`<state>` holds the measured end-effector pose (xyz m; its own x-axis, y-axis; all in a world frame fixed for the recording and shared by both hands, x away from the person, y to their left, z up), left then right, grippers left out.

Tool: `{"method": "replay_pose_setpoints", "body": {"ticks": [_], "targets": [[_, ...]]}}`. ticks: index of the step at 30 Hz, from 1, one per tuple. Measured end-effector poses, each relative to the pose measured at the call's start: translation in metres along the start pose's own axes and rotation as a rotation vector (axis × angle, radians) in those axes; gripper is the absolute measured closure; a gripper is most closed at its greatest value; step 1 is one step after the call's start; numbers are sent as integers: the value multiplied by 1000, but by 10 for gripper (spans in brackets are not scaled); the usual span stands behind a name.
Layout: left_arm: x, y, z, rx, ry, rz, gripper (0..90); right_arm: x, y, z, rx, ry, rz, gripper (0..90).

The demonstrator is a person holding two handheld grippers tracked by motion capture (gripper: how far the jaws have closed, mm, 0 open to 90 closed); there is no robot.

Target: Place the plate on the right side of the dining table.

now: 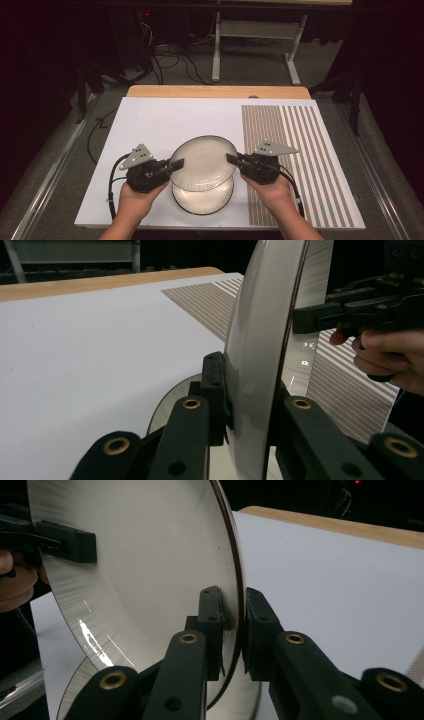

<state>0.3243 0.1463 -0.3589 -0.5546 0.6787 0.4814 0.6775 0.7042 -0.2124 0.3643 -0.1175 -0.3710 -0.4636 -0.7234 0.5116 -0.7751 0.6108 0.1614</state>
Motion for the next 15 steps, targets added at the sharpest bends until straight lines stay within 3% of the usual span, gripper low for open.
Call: {"method": "replay_pose_setpoints", "body": {"ticks": [15], "targets": [[-59, -28, -39, -61, 58, 49, 783, 55, -44, 9, -24, -35, 110, 836]]}}
Point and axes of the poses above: each handheld gripper's, and its own axes: x roughly backward along the jaws, z roughly out of its underside, y roughly to its left, the point moved 4 cm from there along -x, roughly forward along the jaws, and after that the axes turned 8 degrees about y, right-handed, at the moved point
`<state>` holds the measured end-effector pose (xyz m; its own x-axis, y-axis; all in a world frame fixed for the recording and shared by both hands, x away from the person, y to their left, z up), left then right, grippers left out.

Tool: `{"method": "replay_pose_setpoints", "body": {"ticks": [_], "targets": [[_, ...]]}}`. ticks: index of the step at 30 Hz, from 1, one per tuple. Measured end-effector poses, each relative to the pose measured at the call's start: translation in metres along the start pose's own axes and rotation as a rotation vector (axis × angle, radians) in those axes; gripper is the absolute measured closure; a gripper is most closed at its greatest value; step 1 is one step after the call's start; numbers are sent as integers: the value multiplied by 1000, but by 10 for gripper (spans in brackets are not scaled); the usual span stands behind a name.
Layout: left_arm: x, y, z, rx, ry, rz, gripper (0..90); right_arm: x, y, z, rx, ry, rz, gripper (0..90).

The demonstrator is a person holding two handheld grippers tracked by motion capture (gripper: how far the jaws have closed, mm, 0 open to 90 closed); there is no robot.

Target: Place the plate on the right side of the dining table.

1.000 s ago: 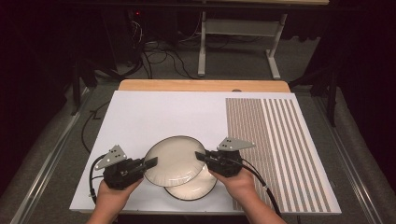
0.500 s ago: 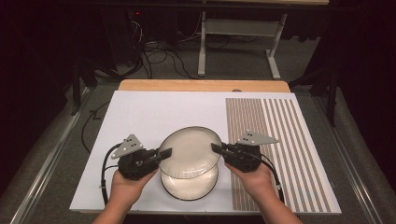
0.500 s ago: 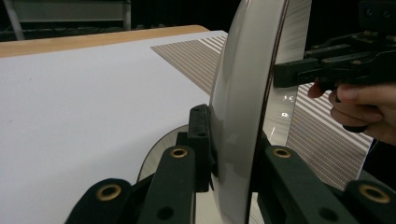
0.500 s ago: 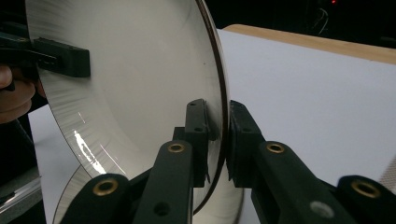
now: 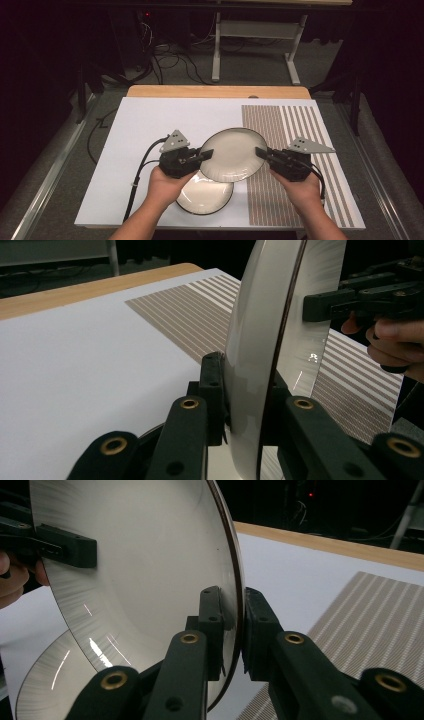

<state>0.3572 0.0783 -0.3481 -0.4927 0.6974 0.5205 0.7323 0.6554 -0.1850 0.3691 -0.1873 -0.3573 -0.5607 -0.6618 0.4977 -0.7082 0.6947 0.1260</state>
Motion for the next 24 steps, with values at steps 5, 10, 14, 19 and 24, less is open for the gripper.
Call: {"method": "replay_pose_setpoints", "body": {"ticks": [5, 10, 14, 19, 24], "targets": [[-16, -4, -7, -3, 9, 20, 778, 11, -12, 5, -15, -4, 27, 838], [-35, -11, -16, -24, 37, 28, 775, 22, -26, 11, -36, -7, 54, 839], [-50, -16, -22, -35, 56, 37, 773, 31, -36, 16, -49, -8, 78, 839], [-67, -22, -27, -42, 75, 47, 769, 40, -48, 22, -61, -11, 105, 839], [-83, -26, -33, -50, 96, 53, 762, 47, -59, 27, -82, -12, 132, 839]]}}
Point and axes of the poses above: each handheld gripper's, and its own axes: x roughly backward along the jaws, z roughly out of its underside, y roughly to its left, the point moved 4 cm from there along -x, roughly forward along the jaws, and after that the axes turned 8 degrees about y, right-handed, at the moved point
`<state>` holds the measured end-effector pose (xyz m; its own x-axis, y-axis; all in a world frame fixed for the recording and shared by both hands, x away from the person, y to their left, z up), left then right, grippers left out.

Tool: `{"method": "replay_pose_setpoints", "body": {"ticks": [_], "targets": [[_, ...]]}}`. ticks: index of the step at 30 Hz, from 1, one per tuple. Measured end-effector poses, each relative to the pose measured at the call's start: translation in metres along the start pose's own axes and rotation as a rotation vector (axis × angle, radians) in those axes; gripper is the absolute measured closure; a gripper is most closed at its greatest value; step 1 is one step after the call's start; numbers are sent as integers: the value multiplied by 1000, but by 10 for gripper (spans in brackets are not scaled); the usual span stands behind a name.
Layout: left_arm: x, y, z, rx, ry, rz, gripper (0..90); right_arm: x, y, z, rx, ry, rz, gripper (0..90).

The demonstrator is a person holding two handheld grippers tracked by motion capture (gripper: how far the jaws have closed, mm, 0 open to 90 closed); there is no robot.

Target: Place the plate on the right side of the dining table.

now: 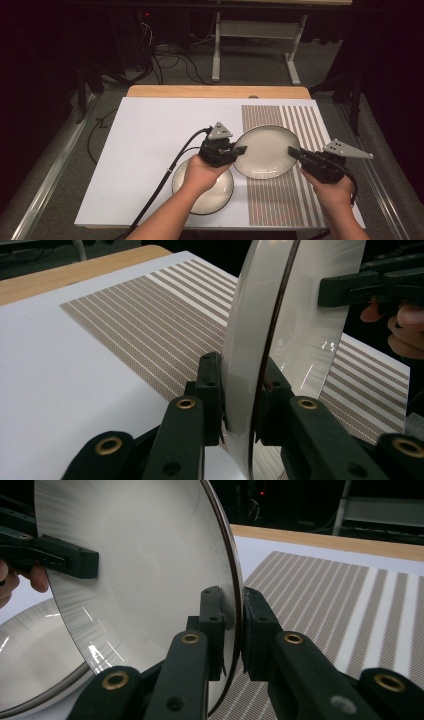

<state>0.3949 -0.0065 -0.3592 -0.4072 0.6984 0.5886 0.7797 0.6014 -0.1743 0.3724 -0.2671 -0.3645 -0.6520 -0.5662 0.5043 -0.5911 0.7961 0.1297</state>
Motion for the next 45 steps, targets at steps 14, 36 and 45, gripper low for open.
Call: {"method": "replay_pose_setpoints", "body": {"ticks": [14, 36, 45], "targets": [[-40, -7, -21, -19, 48, 19, 744, 15, -31, 14, -45, -1, 68, 843], [-94, -9, -17, 7, 149, 23, 705, 17, -59, 40, -83, 50, 139, 850], [-100, -9, -15, -13, 183, -10, 698, 15, -61, 44, -84, 61, 147, 853]]}}
Point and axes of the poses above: each handheld gripper's, and its own axes: x roughly backward along the jaws, z roughly out of its underside, y roughly to its left, the point moved 4 cm from there along -x, roughly forward along the jaws, and after that the axes turned 8 degrees about y, right-handed, at the moved point
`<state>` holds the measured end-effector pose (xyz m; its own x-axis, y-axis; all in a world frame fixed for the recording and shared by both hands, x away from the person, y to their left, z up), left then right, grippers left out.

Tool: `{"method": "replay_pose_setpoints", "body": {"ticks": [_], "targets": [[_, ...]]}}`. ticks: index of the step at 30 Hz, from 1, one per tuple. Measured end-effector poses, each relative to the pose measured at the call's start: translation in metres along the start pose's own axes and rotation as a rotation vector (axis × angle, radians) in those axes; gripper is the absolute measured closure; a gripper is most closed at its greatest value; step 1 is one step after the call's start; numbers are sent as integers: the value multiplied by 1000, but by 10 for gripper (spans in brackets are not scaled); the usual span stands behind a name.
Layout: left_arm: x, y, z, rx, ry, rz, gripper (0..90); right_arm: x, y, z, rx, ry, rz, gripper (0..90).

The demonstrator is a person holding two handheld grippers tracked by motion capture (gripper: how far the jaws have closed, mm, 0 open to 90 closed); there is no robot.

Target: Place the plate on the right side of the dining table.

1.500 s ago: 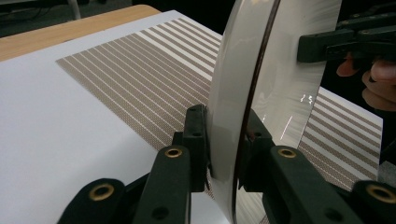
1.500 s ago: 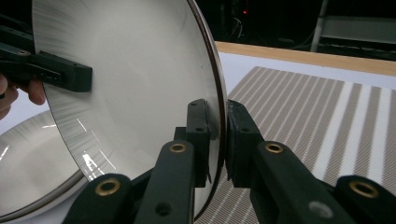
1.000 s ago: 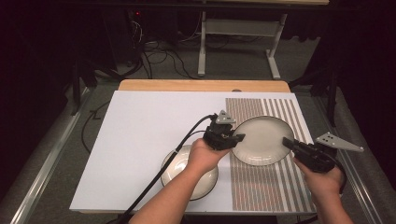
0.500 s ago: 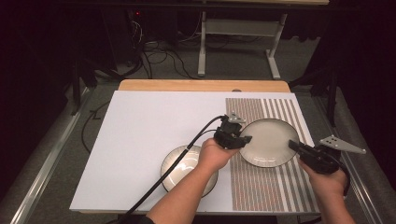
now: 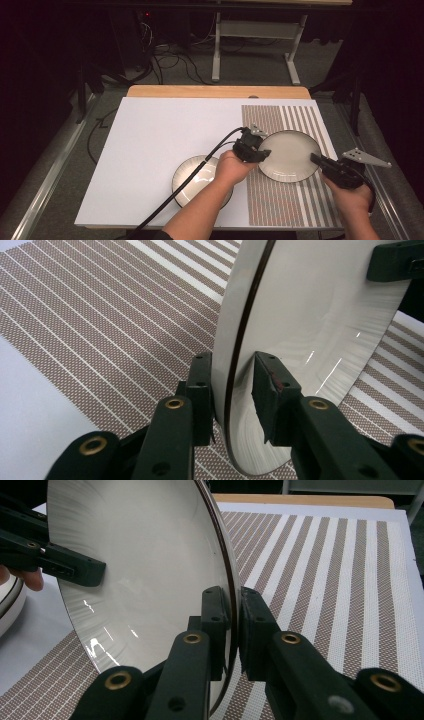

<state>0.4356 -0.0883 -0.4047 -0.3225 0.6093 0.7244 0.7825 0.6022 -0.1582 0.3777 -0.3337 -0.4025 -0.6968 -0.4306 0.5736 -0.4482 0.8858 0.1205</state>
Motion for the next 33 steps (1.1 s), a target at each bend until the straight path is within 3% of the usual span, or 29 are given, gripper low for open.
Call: {"method": "replay_pose_setpoints", "body": {"ticks": [3, 4, 5, 9, 14, 17, 19, 21, 29, 33], "targets": [[-1, 1, -1, -1, 5, -53, 692, 0, -1, 0, -3, -2, -7, 861], [0, 2, -1, 3, 5, -49, 635, -1, -2, 0, -4, -7, -11, 862], [2, 3, -2, 5, 1, -40, 635, -1, -2, 0, -4, -7, -11, 862], [16, 6, 0, -7, -52, -45, 500, -4, -4, 0, -21, 3, -1, 858], [43, 16, 12, -27, -124, -74, 403, -6, -5, -1, -31, 11, 8, 853], [61, 25, 25, -25, -157, -113, 320, -8, -7, -2, -37, 21, 17, 848], [74, 33, 35, -5, -175, -150, 263, -10, -8, -2, -42, 30, 23, 843], [86, 40, 45, 16, -193, -159, 210, -13, -9, -2, -55, 42, 30, 838], [137, 64, 93, 75, -277, -196, 148, -21, -13, -4, -64, 66, 50, 822], [159, 77, 119, 102, -290, -240, 104, -26, -16, -4, -91, 86, 59, 811]]}}
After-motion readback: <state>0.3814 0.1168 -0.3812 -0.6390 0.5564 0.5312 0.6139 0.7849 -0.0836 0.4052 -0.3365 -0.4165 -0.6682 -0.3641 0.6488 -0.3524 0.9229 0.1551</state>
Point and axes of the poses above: each handheld gripper's, and its own axes: x roughly backward along the jaws, z roughly out of its underside, y roughly to its left, the point moved 4 cm from there along -x, roughly forward along the jaws, and after that the axes turned 8 degrees about y, right-handed, at the moved point
